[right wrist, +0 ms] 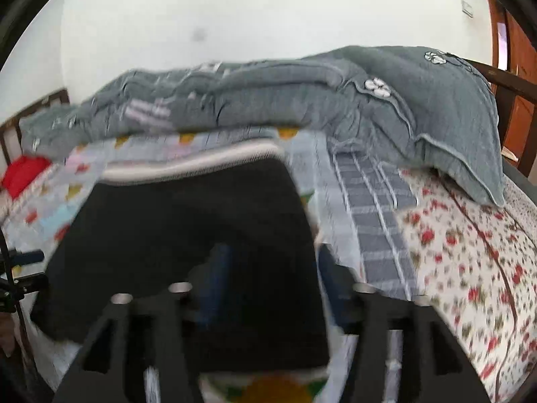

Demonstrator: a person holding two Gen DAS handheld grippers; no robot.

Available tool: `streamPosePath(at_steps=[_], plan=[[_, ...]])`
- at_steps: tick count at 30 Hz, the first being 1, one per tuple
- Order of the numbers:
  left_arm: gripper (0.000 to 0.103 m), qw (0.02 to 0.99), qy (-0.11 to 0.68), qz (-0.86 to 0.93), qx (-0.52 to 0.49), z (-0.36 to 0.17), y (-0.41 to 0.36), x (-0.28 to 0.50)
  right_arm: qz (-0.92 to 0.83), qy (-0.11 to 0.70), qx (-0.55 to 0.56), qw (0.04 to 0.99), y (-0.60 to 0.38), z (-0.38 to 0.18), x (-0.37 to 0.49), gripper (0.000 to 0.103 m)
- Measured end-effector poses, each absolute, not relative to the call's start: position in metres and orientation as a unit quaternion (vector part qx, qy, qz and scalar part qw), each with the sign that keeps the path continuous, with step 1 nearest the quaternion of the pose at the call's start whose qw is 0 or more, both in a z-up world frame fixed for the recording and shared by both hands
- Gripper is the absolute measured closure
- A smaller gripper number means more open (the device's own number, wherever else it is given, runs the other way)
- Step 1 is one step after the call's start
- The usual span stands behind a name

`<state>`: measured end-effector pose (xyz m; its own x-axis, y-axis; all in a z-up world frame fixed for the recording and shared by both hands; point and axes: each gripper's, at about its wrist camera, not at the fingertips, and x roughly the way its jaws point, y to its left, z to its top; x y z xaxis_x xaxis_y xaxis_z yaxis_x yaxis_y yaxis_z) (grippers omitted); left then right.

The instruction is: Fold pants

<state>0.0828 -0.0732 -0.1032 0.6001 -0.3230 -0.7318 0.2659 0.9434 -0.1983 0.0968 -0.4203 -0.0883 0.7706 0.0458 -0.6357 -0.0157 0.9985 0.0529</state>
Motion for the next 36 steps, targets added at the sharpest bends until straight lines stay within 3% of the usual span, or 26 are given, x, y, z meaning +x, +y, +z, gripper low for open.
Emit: streamPosePath(at_steps=[4, 8, 11, 13, 16, 20, 26, 28, 30, 31, 33, 34, 35, 36], plan=[[0.047, 0.867, 0.441, -0.191, -0.131, -0.118, -0.064, 0.129, 0.026, 0.384, 0.062, 0.921, -0.434, -0.097, 0.150, 0.041], [0.054, 0.834, 0.468, -0.203, -0.212, -0.148, -0.058, 0.160, 0.055, 0.417, 0.099, 0.902, -0.443, -0.123, 0.178, 0.044], [0.071, 0.806, 0.474, -0.226, -0.271, -0.159, -0.050, 0.178, 0.067, 0.423, 0.133, 0.894, -0.442, -0.130, 0.183, 0.058], [0.082, 0.805, 0.473, -0.228, -0.276, -0.158, -0.048, 0.186, 0.051, 0.419, 0.106, 0.900, -0.432, -0.125, 0.185, 0.059], [0.091, 0.816, 0.455, -0.239, -0.264, -0.142, -0.036, 0.188, 0.036, 0.420, 0.091, 0.902, -0.420, -0.112, 0.187, 0.071], [0.091, 0.828, 0.444, -0.222, -0.259, -0.127, 0.004, 0.192, 0.078, 0.427, 0.133, 0.891, -0.406, -0.106, 0.187, 0.083], [0.086, 0.836, 0.490, -0.163, -0.187, -0.108, 0.077, 0.199, 0.159, 0.422, 0.123, 0.884, -0.322, -0.117, 0.175, 0.085], [0.071, 0.836, 0.514, -0.131, -0.138, -0.108, 0.086, 0.198, 0.158, 0.421, 0.100, 0.887, -0.298, -0.120, 0.177, 0.084], [0.065, 0.859, 0.497, -0.086, -0.087, -0.101, 0.094, 0.185, 0.143, 0.406, 0.105, 0.897, -0.287, -0.110, 0.181, 0.082], [0.049, 0.870, 0.481, -0.074, -0.074, -0.096, 0.098, 0.178, 0.131, 0.390, 0.109, 0.905, -0.285, -0.103, 0.184, 0.081], [0.033, 0.881, 0.461, -0.069, -0.075, -0.089, 0.105, 0.172, 0.096, 0.364, 0.100, 0.921, -0.281, -0.093, 0.195, 0.065], [0.033, 0.883, 0.458, -0.071, -0.077, -0.087, 0.104, 0.171, 0.091, 0.365, 0.094, 0.922, -0.276, -0.091, 0.206, 0.064], [0.033, 0.882, 0.459, -0.073, -0.075, -0.085, 0.101, 0.172, 0.091, 0.384, 0.085, 0.915, -0.271, -0.094, 0.225, 0.067], [0.033, 0.882, 0.459, -0.073, -0.071, -0.084, 0.097, 0.174, 0.081, 0.409, 0.075, 0.906, -0.265, -0.101, 0.241, 0.080]])
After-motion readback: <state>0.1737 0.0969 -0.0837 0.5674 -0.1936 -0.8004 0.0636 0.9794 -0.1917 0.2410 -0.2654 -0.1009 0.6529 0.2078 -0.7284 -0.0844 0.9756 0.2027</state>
